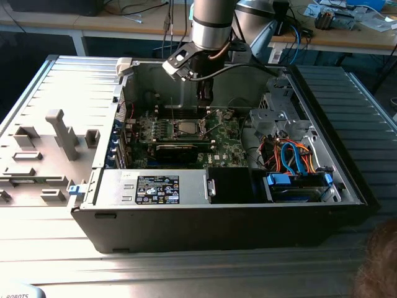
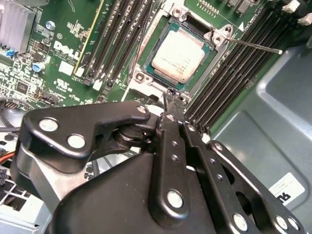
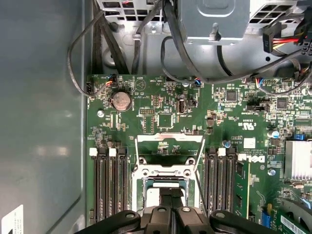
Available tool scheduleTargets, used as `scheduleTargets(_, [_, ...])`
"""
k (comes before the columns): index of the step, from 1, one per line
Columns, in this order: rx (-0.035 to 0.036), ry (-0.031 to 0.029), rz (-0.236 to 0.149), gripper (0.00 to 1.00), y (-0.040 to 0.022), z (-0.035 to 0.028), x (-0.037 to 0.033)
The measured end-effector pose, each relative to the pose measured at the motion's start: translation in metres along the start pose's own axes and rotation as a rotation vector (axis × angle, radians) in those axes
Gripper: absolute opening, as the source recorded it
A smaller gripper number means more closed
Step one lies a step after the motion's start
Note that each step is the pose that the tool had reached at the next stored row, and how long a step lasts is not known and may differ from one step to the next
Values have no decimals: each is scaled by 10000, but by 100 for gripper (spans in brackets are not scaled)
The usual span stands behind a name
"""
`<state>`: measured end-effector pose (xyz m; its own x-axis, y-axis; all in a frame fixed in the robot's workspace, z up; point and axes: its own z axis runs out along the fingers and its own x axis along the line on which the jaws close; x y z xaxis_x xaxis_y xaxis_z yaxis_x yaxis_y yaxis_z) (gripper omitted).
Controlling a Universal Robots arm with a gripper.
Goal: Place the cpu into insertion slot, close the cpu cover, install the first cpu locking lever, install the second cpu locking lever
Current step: 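Place the cpu into insertion slot, then close the cpu cover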
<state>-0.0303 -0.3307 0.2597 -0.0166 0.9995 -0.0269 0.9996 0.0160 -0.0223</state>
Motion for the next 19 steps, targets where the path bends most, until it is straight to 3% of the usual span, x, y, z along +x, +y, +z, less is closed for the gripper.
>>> scheduleTargets(19, [19, 1, -1, 11, 25, -48, -2])
